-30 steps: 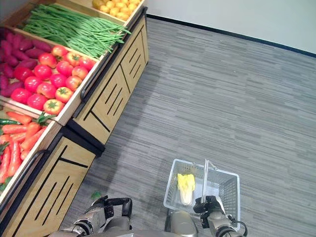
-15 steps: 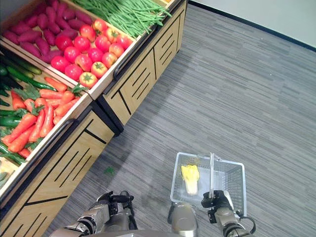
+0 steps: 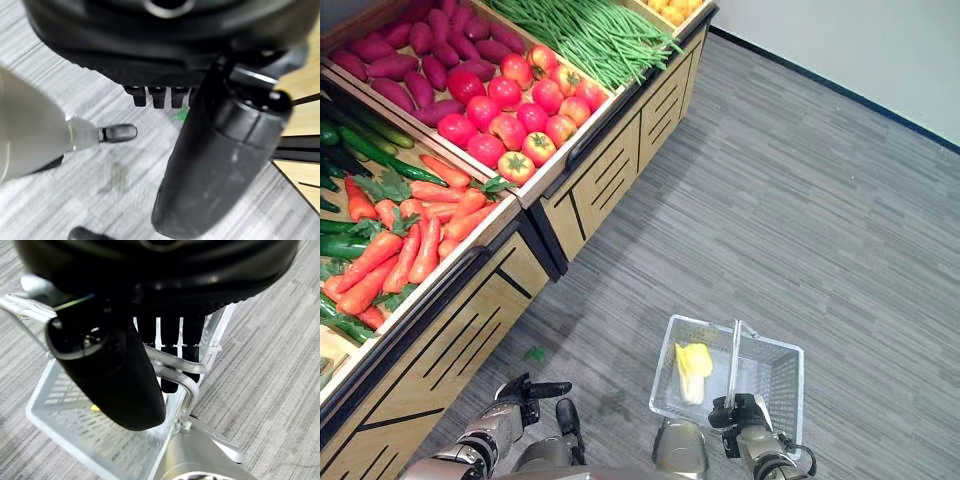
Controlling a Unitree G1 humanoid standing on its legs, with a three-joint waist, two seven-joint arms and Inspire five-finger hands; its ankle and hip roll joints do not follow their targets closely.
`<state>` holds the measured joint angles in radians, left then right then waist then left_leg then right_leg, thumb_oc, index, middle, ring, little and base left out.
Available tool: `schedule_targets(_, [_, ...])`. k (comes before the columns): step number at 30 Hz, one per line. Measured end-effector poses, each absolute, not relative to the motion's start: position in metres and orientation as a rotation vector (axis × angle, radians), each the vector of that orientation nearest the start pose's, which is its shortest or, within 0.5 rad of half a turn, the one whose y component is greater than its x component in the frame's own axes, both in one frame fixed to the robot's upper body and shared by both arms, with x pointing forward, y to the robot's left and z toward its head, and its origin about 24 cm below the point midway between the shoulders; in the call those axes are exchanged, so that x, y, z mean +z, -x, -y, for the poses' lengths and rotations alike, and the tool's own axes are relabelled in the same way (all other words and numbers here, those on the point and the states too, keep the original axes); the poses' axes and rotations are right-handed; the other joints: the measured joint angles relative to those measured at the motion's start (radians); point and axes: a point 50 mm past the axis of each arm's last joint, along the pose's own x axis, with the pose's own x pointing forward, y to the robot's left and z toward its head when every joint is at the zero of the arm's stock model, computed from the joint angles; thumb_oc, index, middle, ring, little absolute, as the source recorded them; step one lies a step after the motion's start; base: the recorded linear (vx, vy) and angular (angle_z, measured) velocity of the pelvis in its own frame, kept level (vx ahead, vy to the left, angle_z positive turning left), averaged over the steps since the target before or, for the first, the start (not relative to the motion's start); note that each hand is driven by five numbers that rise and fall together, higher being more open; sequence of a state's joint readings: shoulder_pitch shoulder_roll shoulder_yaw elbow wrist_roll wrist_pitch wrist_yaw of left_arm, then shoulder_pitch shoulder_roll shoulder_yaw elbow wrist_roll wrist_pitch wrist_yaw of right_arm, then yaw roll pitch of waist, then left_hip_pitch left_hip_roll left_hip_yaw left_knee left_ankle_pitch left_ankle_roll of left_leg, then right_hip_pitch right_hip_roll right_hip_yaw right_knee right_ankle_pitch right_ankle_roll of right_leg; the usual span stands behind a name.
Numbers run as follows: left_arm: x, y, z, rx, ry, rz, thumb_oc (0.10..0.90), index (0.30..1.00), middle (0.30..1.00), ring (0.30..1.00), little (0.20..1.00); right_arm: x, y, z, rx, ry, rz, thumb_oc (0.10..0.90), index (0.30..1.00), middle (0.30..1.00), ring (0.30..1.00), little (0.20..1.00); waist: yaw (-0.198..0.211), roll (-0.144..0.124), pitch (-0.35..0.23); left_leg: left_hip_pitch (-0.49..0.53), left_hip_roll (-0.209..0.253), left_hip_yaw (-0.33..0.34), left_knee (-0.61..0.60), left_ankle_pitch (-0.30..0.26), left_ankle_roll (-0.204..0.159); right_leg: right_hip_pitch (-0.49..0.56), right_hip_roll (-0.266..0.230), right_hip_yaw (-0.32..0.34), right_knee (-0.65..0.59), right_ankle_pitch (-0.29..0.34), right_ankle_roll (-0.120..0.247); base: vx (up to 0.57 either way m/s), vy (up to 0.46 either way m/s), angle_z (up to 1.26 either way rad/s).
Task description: Get the vegetables into the basket
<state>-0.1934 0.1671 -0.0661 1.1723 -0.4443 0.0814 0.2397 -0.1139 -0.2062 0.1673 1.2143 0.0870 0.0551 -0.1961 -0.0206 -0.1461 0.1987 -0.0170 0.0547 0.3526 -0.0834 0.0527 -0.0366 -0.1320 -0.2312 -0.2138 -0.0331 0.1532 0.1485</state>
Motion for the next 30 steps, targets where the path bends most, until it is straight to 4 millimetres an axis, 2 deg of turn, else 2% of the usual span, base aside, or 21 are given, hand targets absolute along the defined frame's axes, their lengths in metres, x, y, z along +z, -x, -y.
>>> schedule_targets(4, [-0.144, -0.163, -0.206, 0.443, 0.131, -1.090, 0.900, 1.000, 1.000, 1.000, 1.000, -0.154, -0.130, 0.219, -0.181, 0.326, -1.160, 0.400, 0.300, 0.300, 0.300, 0.300, 0.033, -0.030, -0.004, 0.002, -0.013, -0.029, 0.007, -0.003, 0.007, 0.011, -0.021, -0.012, 0.030, -0.012, 0.012, 0.03, 0.076, 0.23])
schedule_targets(5, [-0.145, -0.163, -0.204, 0.438, 0.133, -1.093, 0.900, 1.000, 1.000, 1.000, 1.000, -0.154, -0.131, 0.219, -0.178, 0.331, -1.158, 0.400, 0.300, 0.300, 0.300, 0.300, 0.034, -0.030, -0.004, -0.003, -0.021, -0.049, 0.007, -0.011, 0.018, 0.014, -0.033, -0.010, 0.055, -0.014, 0.015, 0.07, 0.075, 0.55])
schedule_targets(7, [-0.144, -0.168, -0.196, 0.406, 0.130, -1.084, 0.900, 1.000, 1.000, 1.000, 1.000, -0.153, -0.131, 0.224, -0.192, 0.343, -1.160, 0.400, 0.300, 0.300, 0.300, 0.300, 0.030, -0.007, 0.000, 0.008, -0.019, -0.098, 0.000, -0.007, 0.040, -0.013, -0.046, 0.022, 0.163, -0.028, 0.022, 0.06, 0.047, 0.84])
schedule_targets(8, [-0.143, -0.170, -0.194, 0.388, 0.124, -1.079, 0.900, 1.000, 1.000, 1.000, 1.000, -0.149, -0.142, 0.225, -0.181, 0.365, -1.118, 0.400, 0.300, 0.300, 0.300, 0.300, 0.006, 0.023, 0.012, 0.016, -0.013, -0.166, -0.007, -0.003, 0.060, -0.079, -0.002, 0.227, 0.318, -0.134, 0.043, 0.14, -0.035, 1.06])
schedule_targets(9, [-0.141, -0.171, -0.203, 0.400, 0.105, -1.071, 0.900, 1.000, 1.000, 1.000, 1.000, -0.150, -0.141, 0.220, -0.135, 0.387, -1.126, 0.400, 0.300, 0.300, 0.300, 0.300, 0.016, 0.009, 0.007, 0.017, -0.023, -0.197, -0.006, -0.005, 0.069, -0.118, 0.033, 0.277, 0.295, -0.155, 0.034, 0.14, -0.069, 0.91])
schedule_targets(10, [-0.141, -0.171, -0.205, 0.405, 0.102, -1.066, 0.900, 1.000, 1.000, 1.000, 1.000, -0.149, -0.145, 0.217, -0.119, 0.392, -1.111, 0.400, 0.300, 0.300, 0.300, 0.300, 0.019, 0.013, 0.013, 0.014, -0.017, -0.202, -0.005, -0.007, 0.066, -0.149, 0.069, 0.293, 0.275, -0.157, 0.029, 0.17, -0.087, 0.69])
schedule_targets(11, [-0.141, -0.171, -0.205, 0.418, 0.097, -1.072, 0.900, 1.000, 1.000, 1.000, 1.000, -0.147, -0.152, 0.215, -0.093, 0.417, -1.089, 0.400, 0.300, 0.300, 0.300, 0.300, -0.001, 0.024, 0.026, 0.012, -0.005, -0.228, -0.004, -0.007, 0.066, -0.151, 0.106, 0.316, 0.188, -0.147, 0.031, 0.09, -0.067, 0.59])
schedule_targets(13, [-0.143, -0.167, -0.208, 0.433, 0.097, -1.096, 0.900, 1.000, 1.000, 1.000, 1.000, -0.146, -0.155, 0.211, -0.084, 0.411, -1.079, 0.400, 0.300, 0.300, 0.300, 0.300, -0.018, 0.019, 0.047, 0.021, -0.007, -0.258, -0.005, -0.010, 0.060, -0.169, 0.118, 0.305, 0.067, -0.085, 0.025, 0.10, -0.072, 0.83])
schedule_targets(15, [-0.147, -0.155, -0.211, 0.450, 0.097, -1.126, 0.900, 1.000, 1.000, 1.000, 1.000, -0.148, -0.151, 0.209, -0.094, 0.381, -1.092, 0.400, 0.300, 0.300, 0.300, 0.300, -0.025, 0.002, 0.050, 0.044, -0.018, -0.290, -0.010, -0.026, 0.037, -0.159, 0.120, 0.305, 0.042, -0.079, 0.026, 0.06, -0.088, 0.71])
schedule_targets(16, [-0.151, -0.147, -0.212, 0.458, 0.098, -1.149, 0.900, 1.000, 1.000, 1.000, 1.000, -0.149, -0.149, 0.211, -0.100, 0.373, -1.099, 0.400, 0.300, 0.300, 0.300, 0.300, -0.028, 0.005, 0.054, 0.060, -0.009, -0.320, -0.011, -0.036, 0.018, -0.141, 0.130, 0.309, 0.054, -0.019, 0.003, 0.07, -0.172, 0.82])
schedule_targets(17, [-0.152, -0.144, -0.209, 0.455, 0.107, -1.161, 0.900, 1.000, 1.000, 1.000, 1.000, -0.148, -0.149, 0.215, -0.104, 0.386, -1.101, 0.400, 0.300, 0.300, 0.300, 0.300, -0.029, 0.027, 0.053, 0.062, 0.023, -0.340, -0.005, -0.045, 0.008, -0.126, 0.163, 0.289, 0.051, -0.014, -0.005, 0.10, -0.188, 0.73])
schedule_targets(18, [-0.152, -0.145, -0.208, 0.452, 0.109, -1.159, 0.900, 1.000, 1.000, 1.000, 1.000, -0.147, -0.152, 0.216, -0.099, 0.399, -1.095, 0.400, 0.300, 0.300, 0.300, 0.300, -0.021, 0.044, 0.046, 0.064, 0.036, -0.339, 0.001, -0.037, 0.009, -0.117, 0.180, 0.281, 0.048, 0.000, -0.026, 0.14, -0.257, 0.51])
schedule_targets(19, [-0.153, -0.143, -0.207, 0.452, 0.106, -1.164, 0.900, 1.000, 1.000, 1.000, 1.000, -0.146, -0.153, 0.217, -0.095, 0.406, -1.091, 0.400, 0.300, 0.300, 0.300, 0.300, -0.022, 0.050, 0.043, 0.069, 0.057, -0.333, 0.005, -0.039, 0.005, -0.102, 0.199, 0.266, 0.042, 0.011, -0.059, 0.09, -0.137, 0.20])
schedule_targets(21, [-0.152, -0.143, -0.209, 0.453, 0.103, -1.162, 0.900, 1.000, 1.000, 1.000, 1.000, -0.147, -0.152, 0.217, -0.096, 0.409, -1.096, 0.400, 0.300, 0.300, 0.300, 0.300, -0.021, 0.050, 0.043, 0.077, 0.078, -0.339, 0.018, -0.037, -0.001, -0.072, 0.215, 0.246, 0.025, 0.013, -0.083, 0.12, -0.217, 0.21])
schedule_targets(23, [-0.153, -0.144, -0.202, 0.435, 0.108, -1.163, 0.900, 1.000, 1.000, 1.000, 1.000, -0.148, -0.147, 0.223, -0.106, 0.422, -1.123, 0.400, 0.300, 0.300, 0.300, 0.300, -0.022, 0.063, 0.039, 0.074, 0.092, -0.360, 0.052, -0.025, -0.013, -0.030, 0.218, 0.207, 0.012, 0.002, -0.108, 0.14, -0.268, 0.46])
schedule_targets(24, [-0.152, -0.146, -0.202, 0.430, 0.111, -1.156, 0.900, 1.000, 1.000, 1.000, 1.000, -0.150, -0.140, 0.226, -0.110, 0.427, -1.152, 0.400, 0.300, 0.300, 0.300, 0.300, -0.022, 0.066, 0.034, 0.079, 0.089, -0.374, 0.055, -0.020, -0.022, -0.009, 0.216, 0.193, 0.000, -0.001, -0.112, 0.10, -0.250, 0.64])
schedule_targets(25, [-0.153, -0.145, -0.198, 0.412, 0.117, -1.160, 0.900, 1.000, 1.000, 1.000, 1.000, -0.151, -0.136, 0.228, -0.114, 0.430, -1.168, 0.400, 0.300, 0.300, 0.300, 0.300, -0.025, 0.081, 0.024, 0.079, 0.096, -0.385, 0.060, -0.019, -0.030, 0.009, 0.218, 0.172, -0.007, -0.010, -0.113, 0.07, -0.209, 0.49])
schedule_targets(29, [-0.154, -0.148, -0.187, 0.383, 0.144, -1.158, 0.900, 1.000, 1.000, 1.000, 1.000, -0.150, -0.136, 0.231, -0.117, 0.435, -1.171, 0.400, 0.300, 0.300, 0.300, 0.300, -0.023, 0.106, 0.009, 0.064, 0.105, -0.411, 0.070, -0.004, -0.052, 0.028, 0.222, 0.134, -0.012, -0.022, -0.118, 0.02, -0.174, 0.36])
schedule_targets(30, [-0.153, -0.150, -0.183, 0.373, 0.152, -1.154, 0.900, 1.000, 1.000, 1.000, 1.000, -0.150, -0.135, 0.232, -0.118, 0.435, -1.177, 0.400, 0.300, 0.300, 0.300, 0.300, -0.023, 0.109, 0.008, 0.049, 0.107, -0.434, 0.083, 0.013, -0.080, 0.040, 0.222, 0.107, -0.012, -0.031, -0.122, -0.04, -0.164, 0.55])
